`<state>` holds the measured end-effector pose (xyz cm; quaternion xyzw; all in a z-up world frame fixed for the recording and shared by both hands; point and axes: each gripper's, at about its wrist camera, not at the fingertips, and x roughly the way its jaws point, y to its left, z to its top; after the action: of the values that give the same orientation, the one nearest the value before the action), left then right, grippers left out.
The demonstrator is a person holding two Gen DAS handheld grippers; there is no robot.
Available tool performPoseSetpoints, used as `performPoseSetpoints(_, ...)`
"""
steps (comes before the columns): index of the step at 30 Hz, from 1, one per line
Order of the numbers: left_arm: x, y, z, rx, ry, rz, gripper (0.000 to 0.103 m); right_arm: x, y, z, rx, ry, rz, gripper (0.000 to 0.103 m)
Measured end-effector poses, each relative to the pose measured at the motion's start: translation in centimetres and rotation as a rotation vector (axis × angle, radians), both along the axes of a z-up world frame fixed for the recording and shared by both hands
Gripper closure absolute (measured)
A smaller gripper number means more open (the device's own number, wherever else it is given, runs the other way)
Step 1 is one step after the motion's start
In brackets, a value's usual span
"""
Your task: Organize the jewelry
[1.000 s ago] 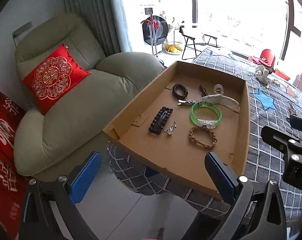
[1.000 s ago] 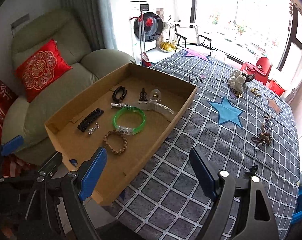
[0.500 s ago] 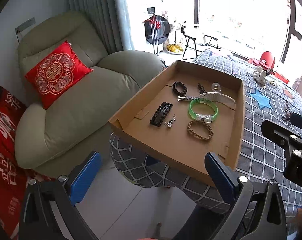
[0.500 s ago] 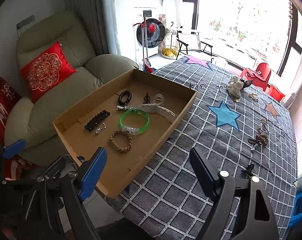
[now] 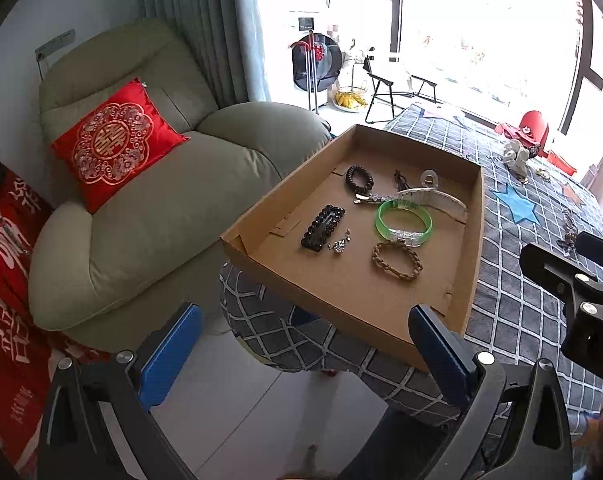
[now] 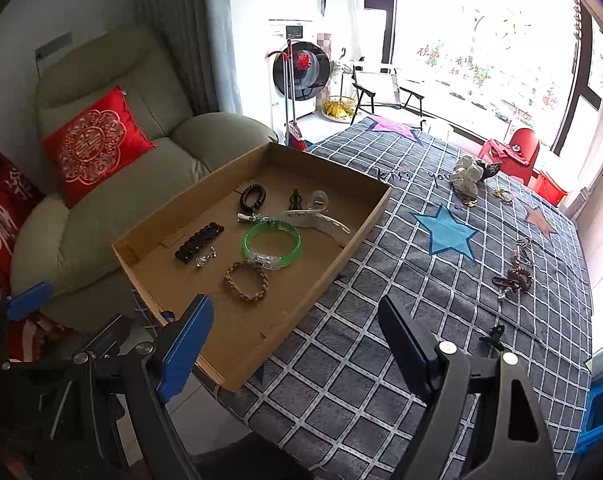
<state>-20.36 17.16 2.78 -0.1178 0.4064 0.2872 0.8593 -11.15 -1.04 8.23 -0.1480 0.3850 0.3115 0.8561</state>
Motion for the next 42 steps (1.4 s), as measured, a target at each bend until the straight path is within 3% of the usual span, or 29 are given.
performPoseSetpoints(42, -0.28, -0.08, 0.06, 0.008, 0.005, 0.004, 0.0, -0.02, -0.12, 0.06, 0.0, 0.001, 0.0, 0.017)
